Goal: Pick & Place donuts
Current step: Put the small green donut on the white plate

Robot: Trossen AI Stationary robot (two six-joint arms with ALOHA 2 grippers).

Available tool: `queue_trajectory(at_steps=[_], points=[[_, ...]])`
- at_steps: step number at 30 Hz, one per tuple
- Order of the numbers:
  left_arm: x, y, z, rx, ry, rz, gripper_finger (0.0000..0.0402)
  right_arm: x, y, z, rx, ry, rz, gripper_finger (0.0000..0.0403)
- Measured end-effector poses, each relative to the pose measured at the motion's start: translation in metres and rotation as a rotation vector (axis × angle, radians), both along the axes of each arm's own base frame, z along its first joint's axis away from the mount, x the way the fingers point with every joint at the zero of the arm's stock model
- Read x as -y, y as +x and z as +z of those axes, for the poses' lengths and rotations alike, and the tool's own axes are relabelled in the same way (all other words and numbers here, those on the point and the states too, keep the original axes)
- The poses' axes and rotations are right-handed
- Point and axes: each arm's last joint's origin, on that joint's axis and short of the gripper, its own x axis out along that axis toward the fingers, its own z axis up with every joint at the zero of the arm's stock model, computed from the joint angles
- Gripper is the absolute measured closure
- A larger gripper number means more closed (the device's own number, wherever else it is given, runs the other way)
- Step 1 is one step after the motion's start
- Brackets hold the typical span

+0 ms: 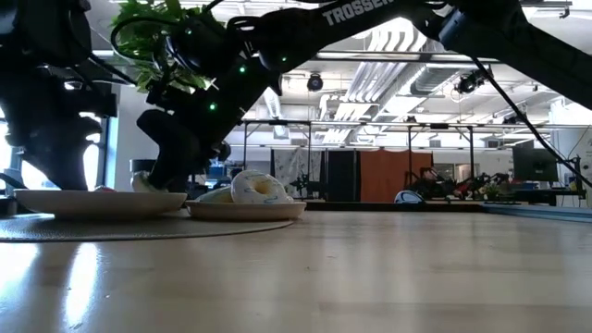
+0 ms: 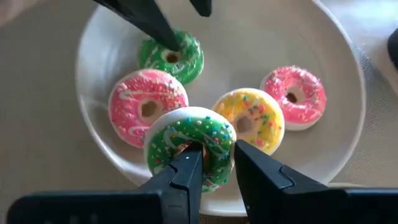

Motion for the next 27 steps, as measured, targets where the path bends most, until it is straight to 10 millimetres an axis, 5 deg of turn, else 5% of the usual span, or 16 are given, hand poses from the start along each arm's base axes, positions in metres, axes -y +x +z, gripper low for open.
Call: queue_trajectory(at_steps=[16, 27], points=[[-0.007, -0.009, 0.002, -0.008, 0.126, 0.106, 0.0228, -0.029, -0.001, 0.009, 0.013, -0.032, 0.097, 0.0316], [0.011, 0.026, 0.012, 0.185, -0.044, -0.151, 0.0227, -0.030, 0.000, 0.011, 0.022, -0.029, 0.104, 0.0316]])
